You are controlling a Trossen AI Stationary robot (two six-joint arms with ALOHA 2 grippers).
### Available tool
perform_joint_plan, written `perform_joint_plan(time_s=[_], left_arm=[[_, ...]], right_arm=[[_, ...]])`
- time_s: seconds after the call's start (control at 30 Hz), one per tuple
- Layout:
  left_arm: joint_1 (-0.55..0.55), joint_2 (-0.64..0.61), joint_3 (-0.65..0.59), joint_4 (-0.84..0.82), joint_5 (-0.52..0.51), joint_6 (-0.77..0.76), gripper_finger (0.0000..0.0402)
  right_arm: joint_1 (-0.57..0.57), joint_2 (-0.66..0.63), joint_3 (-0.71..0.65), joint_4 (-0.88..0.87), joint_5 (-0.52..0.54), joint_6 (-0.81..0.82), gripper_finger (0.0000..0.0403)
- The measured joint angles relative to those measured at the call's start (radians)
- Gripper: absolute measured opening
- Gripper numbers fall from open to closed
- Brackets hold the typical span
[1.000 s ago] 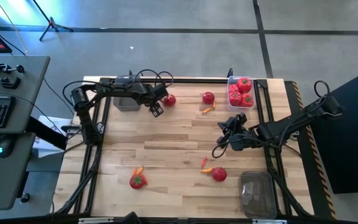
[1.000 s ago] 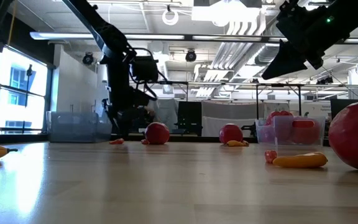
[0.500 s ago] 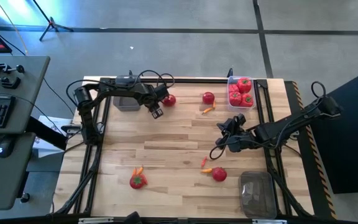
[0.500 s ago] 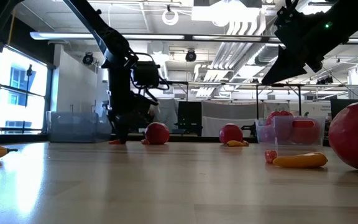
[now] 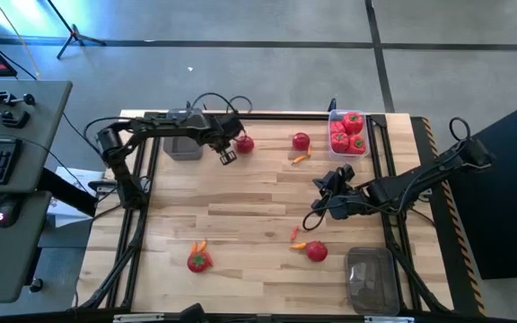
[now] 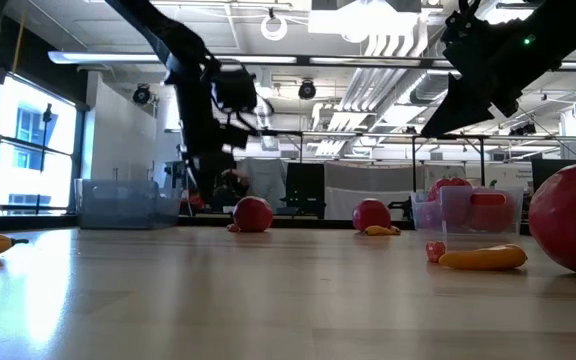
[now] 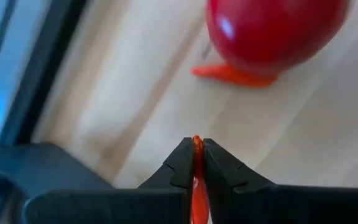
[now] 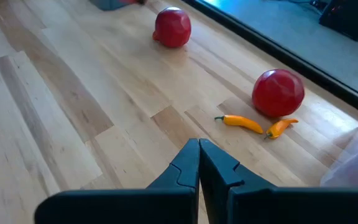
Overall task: Sort produce into baskets
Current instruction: Put the orange chili pepper into the top black bin
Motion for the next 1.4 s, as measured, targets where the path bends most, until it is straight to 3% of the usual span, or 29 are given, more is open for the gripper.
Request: perform_joint_plan(time_s=[0.27, 0.43, 0.57, 0.73, 1.03, 1.4], left_arm=[[0.041, -0.264, -0.051, -0.026, -0.051, -0.037, 0.0002], [0.125, -0.442, -0.194, 0.018, -0.049, -0.087, 0.0001], [0.204, -0.516, -0.322, 0.109, 0.013, -0.105, 0.0001], [0.290, -0.507, -0.411, 0.240, 0.060, -0.102, 0.0001], [0.405, -0.396, -0.417, 0.287, 0.068, -0.071, 0.0003], [0.433, -0.293, -0.417, 0.365, 0.090, -0.045, 0.0035]], right_arm=[[0.000, 0.000, 0.000, 0.000, -0.006, 0.008, 0.0000], [0.000, 0.000, 0.000, 0.003, -0.006, 0.024, 0.0000], [-0.004, 0.000, 0.000, 0.030, -0.005, 0.002, 0.0000], [-0.023, 0.000, 0.000, 0.095, -0.005, -0.051, 0.0000], [-0.046, 0.000, 0.000, 0.121, -0.017, -0.069, 0.0000], [-0.106, 0.110, 0.000, 0.251, -0.016, -0.135, 0.0000]])
